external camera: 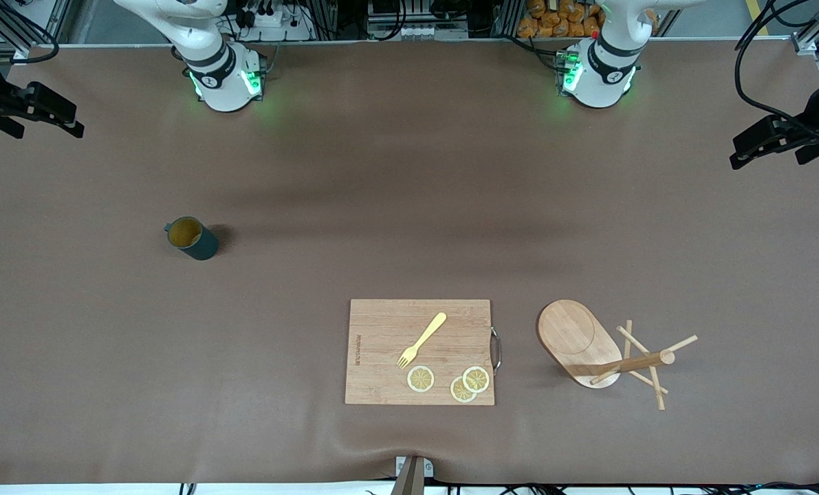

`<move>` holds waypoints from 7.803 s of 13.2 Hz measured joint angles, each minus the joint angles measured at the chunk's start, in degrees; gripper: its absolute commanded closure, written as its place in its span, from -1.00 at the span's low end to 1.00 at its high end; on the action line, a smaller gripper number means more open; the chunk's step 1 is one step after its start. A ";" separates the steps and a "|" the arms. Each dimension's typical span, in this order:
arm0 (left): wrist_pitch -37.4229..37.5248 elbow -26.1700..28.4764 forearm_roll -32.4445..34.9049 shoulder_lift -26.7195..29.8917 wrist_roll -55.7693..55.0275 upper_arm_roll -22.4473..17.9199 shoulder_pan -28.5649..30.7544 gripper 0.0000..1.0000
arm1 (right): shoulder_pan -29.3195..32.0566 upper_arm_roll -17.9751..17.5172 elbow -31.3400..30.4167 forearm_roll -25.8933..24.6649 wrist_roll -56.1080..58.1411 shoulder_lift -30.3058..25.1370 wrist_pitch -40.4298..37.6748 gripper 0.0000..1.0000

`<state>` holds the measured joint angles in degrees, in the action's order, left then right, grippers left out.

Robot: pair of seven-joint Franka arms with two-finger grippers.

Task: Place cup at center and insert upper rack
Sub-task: 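Move the right gripper toward the teal mug lying on its side, then grasp the rim of the teal mug with the right gripper, then lift the mug and carry it toward the table center with the right gripper, then set the mug upright, release it, and withdraw the right gripper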

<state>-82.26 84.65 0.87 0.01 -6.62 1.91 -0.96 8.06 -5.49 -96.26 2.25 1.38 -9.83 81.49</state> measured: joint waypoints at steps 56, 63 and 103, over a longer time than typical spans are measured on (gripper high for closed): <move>0.20 0.00 0.60 -0.83 -0.09 0.00 1.11 -1.00 | -8.11 -0.66 -15.44 -0.08 -34.55 23.90 31.82 1.00; 0.20 -0.39 0.60 -0.72 -0.11 -0.47 1.49 -1.00 | -29.59 -1.44 -9.79 5.27 -71.89 22.56 31.47 1.00; -4.04 -0.51 -0.53 -3.95 -21.33 7.75 -4.98 -1.00 | -29.35 0.91 3.35 7.42 -48.53 21.68 22.79 -1.00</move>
<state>-86.30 84.14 0.33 -3.93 -27.95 9.66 -5.95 -21.29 -4.58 -92.91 9.68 -47.15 11.85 104.28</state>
